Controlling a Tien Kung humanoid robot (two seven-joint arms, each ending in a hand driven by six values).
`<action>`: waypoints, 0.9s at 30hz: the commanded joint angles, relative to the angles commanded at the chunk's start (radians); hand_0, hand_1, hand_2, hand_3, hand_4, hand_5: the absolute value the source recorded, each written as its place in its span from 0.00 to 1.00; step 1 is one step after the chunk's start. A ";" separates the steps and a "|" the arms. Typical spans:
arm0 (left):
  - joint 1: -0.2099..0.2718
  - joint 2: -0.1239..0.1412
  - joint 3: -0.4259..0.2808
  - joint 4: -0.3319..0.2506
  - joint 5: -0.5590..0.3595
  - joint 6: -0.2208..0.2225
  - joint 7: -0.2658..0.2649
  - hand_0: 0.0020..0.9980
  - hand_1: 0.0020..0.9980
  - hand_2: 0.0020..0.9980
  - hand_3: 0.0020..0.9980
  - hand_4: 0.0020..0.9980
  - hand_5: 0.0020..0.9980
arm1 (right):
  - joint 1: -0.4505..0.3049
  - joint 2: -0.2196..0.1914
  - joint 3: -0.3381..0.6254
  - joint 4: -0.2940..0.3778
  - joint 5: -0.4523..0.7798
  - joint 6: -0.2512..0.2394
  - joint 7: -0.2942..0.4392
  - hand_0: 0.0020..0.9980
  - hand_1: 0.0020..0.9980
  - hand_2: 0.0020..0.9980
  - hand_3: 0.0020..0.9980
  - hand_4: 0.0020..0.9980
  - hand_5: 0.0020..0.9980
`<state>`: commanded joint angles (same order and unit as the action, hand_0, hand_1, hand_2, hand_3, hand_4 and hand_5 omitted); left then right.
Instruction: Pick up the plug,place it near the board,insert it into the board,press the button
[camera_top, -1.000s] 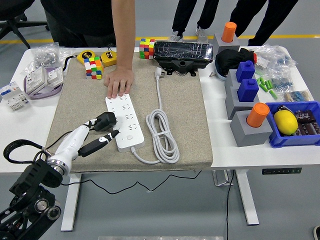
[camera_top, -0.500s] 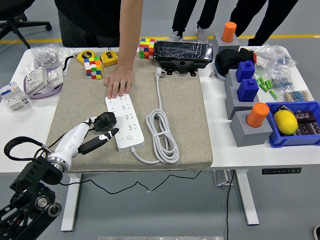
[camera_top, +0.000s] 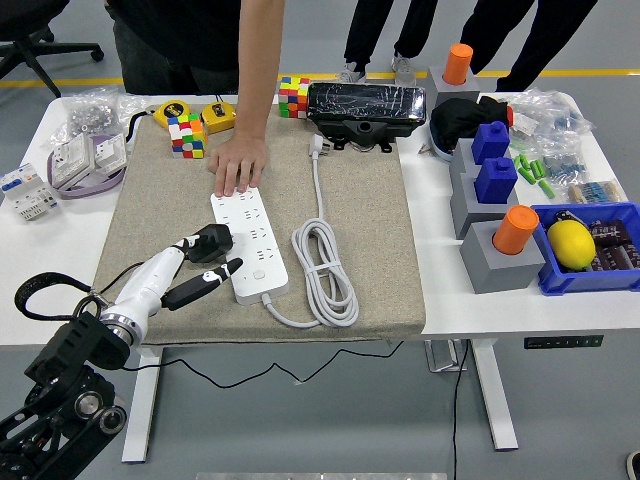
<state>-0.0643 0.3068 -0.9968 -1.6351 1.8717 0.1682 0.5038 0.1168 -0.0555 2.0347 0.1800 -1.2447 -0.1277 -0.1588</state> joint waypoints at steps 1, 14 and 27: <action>0.001 0.000 0.001 -0.001 0.000 0.000 0.000 1.00 0.97 0.95 0.94 1.00 1.00 | 0.000 0.000 0.000 0.000 0.001 0.000 0.000 0.79 0.70 0.71 0.76 1.00 1.00; -0.002 0.003 0.013 0.010 -0.004 -0.002 -0.001 1.00 0.97 0.94 0.94 1.00 1.00 | -0.005 0.001 -0.003 0.000 -0.001 0.000 0.002 0.79 0.70 0.71 0.76 1.00 1.00; -0.043 0.007 0.032 0.019 -0.005 -0.005 -0.001 1.00 0.97 0.94 0.94 1.00 1.00 | 0.002 -0.001 -0.004 0.000 0.004 0.002 0.001 0.79 0.69 0.71 0.76 1.00 1.00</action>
<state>-0.1069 0.3141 -0.9647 -1.6157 1.8671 0.1628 0.5031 0.1192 -0.0561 2.0302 0.1800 -1.2411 -0.1260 -0.1577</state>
